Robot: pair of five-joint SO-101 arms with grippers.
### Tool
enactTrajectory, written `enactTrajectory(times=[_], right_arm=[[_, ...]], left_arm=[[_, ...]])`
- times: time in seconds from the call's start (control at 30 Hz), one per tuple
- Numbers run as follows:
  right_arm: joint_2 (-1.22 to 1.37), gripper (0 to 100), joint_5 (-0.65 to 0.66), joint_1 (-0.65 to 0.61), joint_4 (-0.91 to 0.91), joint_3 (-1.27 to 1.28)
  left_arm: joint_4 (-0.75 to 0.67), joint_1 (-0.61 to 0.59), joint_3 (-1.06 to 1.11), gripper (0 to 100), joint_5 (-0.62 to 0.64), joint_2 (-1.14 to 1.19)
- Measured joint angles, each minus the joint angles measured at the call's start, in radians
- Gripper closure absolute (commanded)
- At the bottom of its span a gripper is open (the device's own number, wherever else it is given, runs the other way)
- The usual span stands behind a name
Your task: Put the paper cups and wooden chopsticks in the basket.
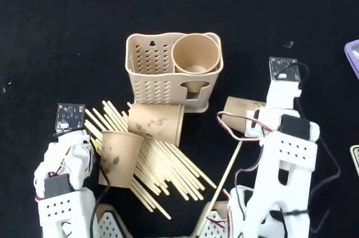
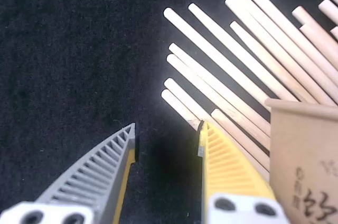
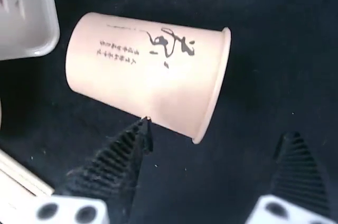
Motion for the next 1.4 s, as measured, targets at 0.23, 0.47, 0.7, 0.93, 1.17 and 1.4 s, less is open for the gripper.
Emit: enactTrajectory(times=[0.23, 0.47, 0.7, 0.93, 1.17, 1.4], right_arm=[[0.196, 72.0, 0.000, 0.000, -0.140, -0.011], [0.330, 92.3, 0.046, 0.000, -0.167, -0.066], [0.336, 98.7, 0.052, 0.003, -0.166, -0.074], [0.296, 98.8, 0.052, 0.002, -0.018, -0.117], [0.054, 98.8, 0.055, -0.002, 0.212, -0.100], [-0.230, 98.8, 0.103, -0.002, 0.282, -0.100]], left_arm=[[0.000, 0.000, 0.000, 80, 0.000, 0.000], [0.000, 0.000, 0.000, 80, 0.000, 0.000], [0.000, 0.000, 0.000, 80, 0.000, 0.000], [0.000, 0.000, 0.000, 80, 0.000, 0.000], [0.000, 0.000, 0.000, 80, 0.000, 0.000], [0.000, 0.000, 0.000, 80, 0.000, 0.000]])
